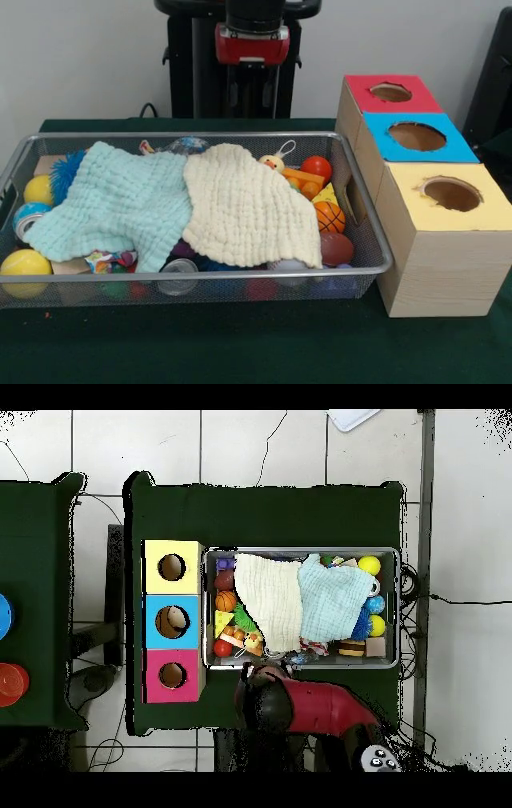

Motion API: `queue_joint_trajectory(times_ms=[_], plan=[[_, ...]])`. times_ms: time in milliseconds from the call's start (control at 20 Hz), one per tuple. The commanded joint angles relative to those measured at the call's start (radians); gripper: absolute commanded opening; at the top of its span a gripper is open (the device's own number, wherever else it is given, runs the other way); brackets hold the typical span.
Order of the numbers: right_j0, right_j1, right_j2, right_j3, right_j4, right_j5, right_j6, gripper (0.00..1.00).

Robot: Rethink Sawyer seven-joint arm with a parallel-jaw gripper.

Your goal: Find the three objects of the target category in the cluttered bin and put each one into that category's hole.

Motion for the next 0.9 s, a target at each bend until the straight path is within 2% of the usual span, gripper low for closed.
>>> queue_joint_trajectory(times_ms=[50,350,550,900], plan=[[-0.127,0.137,0.195,-0.273,-0.148,0.1,-0.224,1.0],[-0.225,0.155,0.361,-0.33,-0.221,0.172,-0.287,1.0],[-0.253,0.17,0.41,-0.369,-0.255,0.224,-0.298,1.0],[-0.3,0.195,0.465,-0.377,-0.352,0.211,-0.288,1.0]])
